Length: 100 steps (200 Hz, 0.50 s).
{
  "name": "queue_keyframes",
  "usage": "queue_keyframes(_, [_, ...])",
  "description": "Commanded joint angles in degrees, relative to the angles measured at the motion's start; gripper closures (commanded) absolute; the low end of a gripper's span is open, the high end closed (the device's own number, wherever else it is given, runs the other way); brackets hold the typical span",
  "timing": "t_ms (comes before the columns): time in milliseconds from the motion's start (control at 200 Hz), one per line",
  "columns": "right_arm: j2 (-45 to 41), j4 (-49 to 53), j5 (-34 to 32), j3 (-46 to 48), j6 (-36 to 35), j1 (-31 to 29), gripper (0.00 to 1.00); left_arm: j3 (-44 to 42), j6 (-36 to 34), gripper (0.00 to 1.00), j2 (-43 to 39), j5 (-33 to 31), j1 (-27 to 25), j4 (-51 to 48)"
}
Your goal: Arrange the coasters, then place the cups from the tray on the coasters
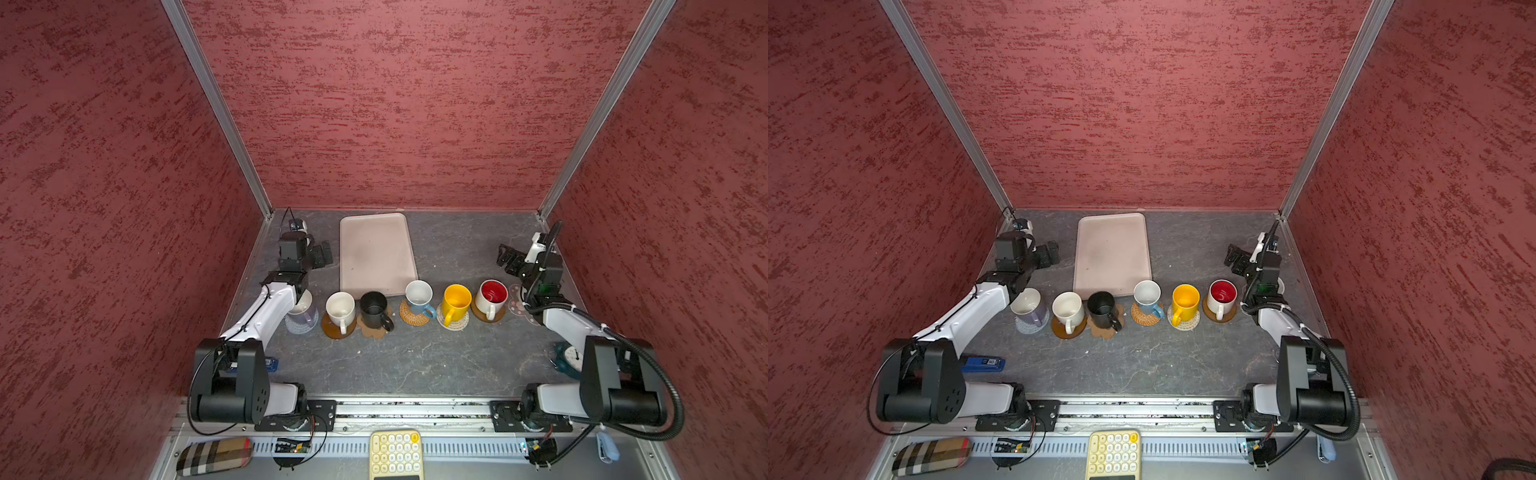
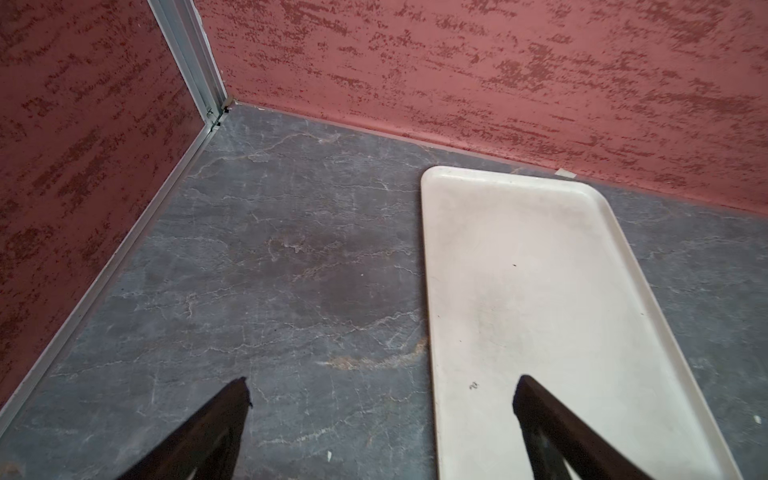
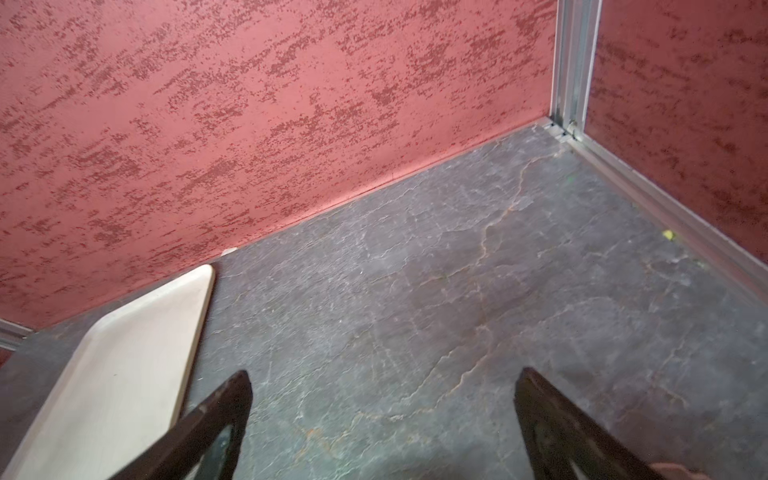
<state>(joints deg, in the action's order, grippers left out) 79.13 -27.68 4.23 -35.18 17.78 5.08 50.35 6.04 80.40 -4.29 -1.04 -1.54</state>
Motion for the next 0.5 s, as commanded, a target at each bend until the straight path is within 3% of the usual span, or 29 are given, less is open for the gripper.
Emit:
queue_keyframes(0, [1.71,-10.98,-2.72,1.48,-5.79,0.19,0.01,0.90,-3.19,0.00,4.47,1.96,1.58,6.19])
queue_keyframes(230, [5.64,-17.68,-3.69,2.92,-9.63,0.14,0.01,-0.95,-5.88,0.00,11.00,5.38,3.71,15.69])
queue_keyframes(396, [8.10,-16.38,-2.82,0.90,-6.48,0.10,0.01,0.70,-6.09,0.00,13.09,7.59,4.61,17.28])
queue_keyframes(496, [7.34,-12.98,-4.12,0.31,-5.48,0.14,0.01,2.00,-7.17,0.00,13.09,8.27,4.82,13.02])
